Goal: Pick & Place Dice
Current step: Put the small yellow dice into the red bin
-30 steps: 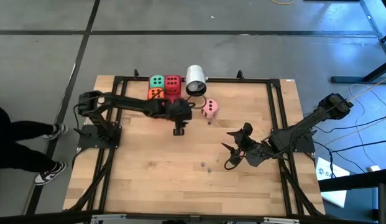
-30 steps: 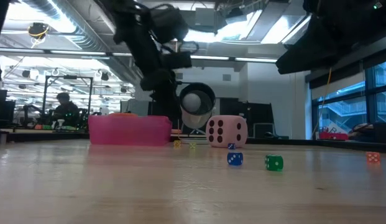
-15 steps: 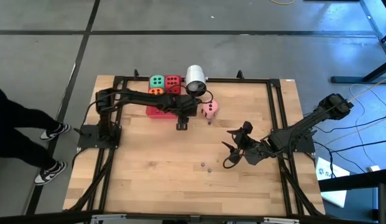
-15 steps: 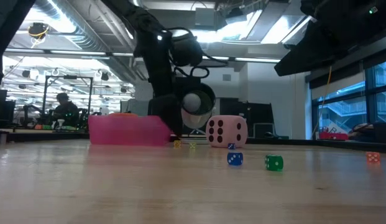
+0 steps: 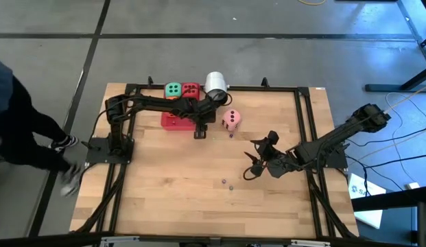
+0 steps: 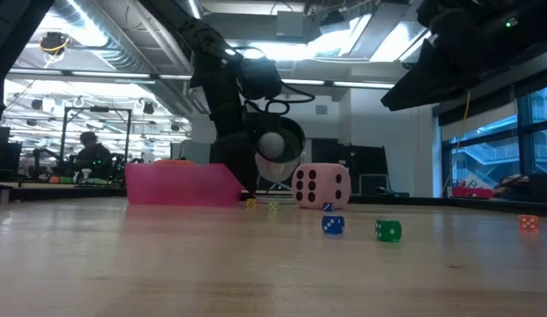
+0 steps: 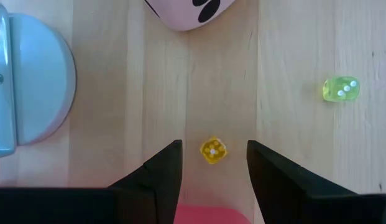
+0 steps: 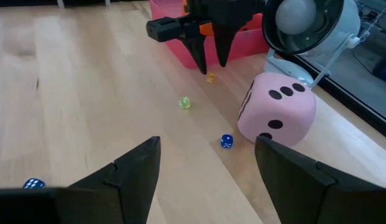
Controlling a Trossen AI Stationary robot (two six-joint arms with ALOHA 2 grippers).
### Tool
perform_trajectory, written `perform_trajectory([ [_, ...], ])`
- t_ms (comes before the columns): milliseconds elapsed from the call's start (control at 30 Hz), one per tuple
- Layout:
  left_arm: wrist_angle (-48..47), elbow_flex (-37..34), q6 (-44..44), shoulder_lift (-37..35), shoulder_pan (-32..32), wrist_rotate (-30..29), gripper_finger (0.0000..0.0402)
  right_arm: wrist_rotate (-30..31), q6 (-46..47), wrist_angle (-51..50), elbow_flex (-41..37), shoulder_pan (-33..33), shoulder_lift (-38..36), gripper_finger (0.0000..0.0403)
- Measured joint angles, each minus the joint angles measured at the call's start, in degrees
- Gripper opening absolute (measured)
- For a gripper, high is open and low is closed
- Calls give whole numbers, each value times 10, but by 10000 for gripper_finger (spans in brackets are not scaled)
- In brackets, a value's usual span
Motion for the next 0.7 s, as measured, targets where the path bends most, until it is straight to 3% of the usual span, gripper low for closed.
perform_trajectory([
  [700,-21,0,24,0,-9,-37,173,-16,-6,2,0,-19,0,261],
])
